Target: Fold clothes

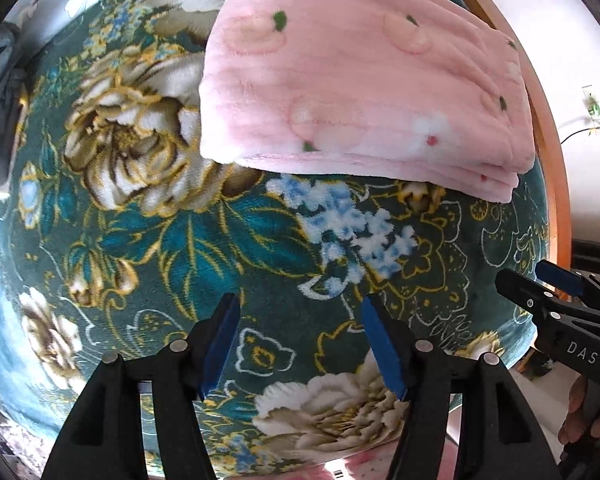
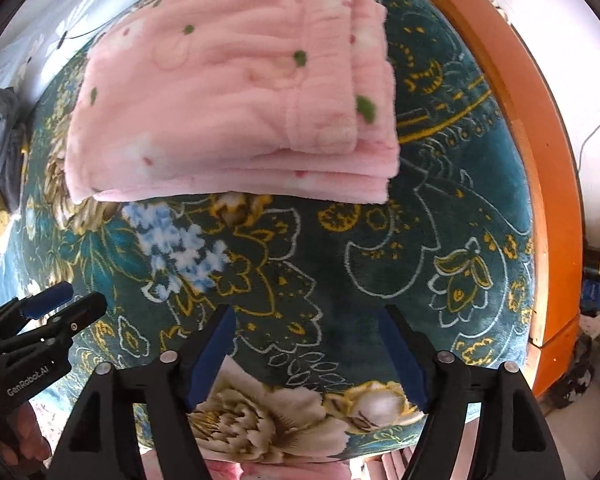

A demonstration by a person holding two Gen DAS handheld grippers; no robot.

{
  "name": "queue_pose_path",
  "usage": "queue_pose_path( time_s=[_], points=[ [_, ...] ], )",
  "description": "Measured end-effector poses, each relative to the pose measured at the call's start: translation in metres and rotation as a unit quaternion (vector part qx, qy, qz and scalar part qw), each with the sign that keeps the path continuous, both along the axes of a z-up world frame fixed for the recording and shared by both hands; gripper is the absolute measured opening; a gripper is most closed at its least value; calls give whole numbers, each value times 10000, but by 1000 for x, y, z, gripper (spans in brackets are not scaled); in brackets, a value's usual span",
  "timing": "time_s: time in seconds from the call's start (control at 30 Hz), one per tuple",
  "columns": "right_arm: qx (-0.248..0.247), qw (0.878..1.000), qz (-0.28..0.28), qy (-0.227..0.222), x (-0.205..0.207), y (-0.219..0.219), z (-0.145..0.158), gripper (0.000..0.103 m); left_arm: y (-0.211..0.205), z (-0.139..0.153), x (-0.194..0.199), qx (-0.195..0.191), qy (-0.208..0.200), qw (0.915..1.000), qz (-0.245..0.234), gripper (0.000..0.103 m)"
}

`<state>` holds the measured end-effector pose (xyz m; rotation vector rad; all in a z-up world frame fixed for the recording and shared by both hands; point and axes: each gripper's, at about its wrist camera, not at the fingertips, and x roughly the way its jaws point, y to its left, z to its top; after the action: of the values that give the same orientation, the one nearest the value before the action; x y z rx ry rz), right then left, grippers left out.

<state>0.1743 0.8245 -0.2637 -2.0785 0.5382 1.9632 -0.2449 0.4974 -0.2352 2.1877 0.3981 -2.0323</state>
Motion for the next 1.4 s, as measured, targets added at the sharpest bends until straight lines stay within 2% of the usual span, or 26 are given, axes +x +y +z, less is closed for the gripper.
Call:
queue_pose_path(
  time_s=[0.13,0.23,0.27,0.43,0.6,0.73,0.97,1.4],
  points=[
    [-227,9995,-125,157,-1,-2,-5,88,10,-1,-12,-313,76,9994,-155,72],
    [-339,9992,-68,189,-2,1,-12,97,6,9,-11,-441,45,9990,-52,74],
    [-378,9990,-57,229,-3,2,-12,103,7,8,-10,-477,-8,9989,-12,74],
    [-578,9971,34,503,-5,12,-13,103,3,9,-17,-645,-204,9977,39,74],
    [-533,9942,312,880,-7,16,-6,103,7,15,-19,-849,-333,9958,78,75],
    [-432,9911,605,1107,-9,14,-2,103,10,17,-26,-960,-441,9942,190,81],
    [-338,9853,957,1375,-14,16,2,103,19,20,-44,-1097,-470,9926,214,81],
    [-260,9830,962,1541,-21,33,-6,103,27,-4,-44,-1244,-962,9874,184,81]
  ],
)
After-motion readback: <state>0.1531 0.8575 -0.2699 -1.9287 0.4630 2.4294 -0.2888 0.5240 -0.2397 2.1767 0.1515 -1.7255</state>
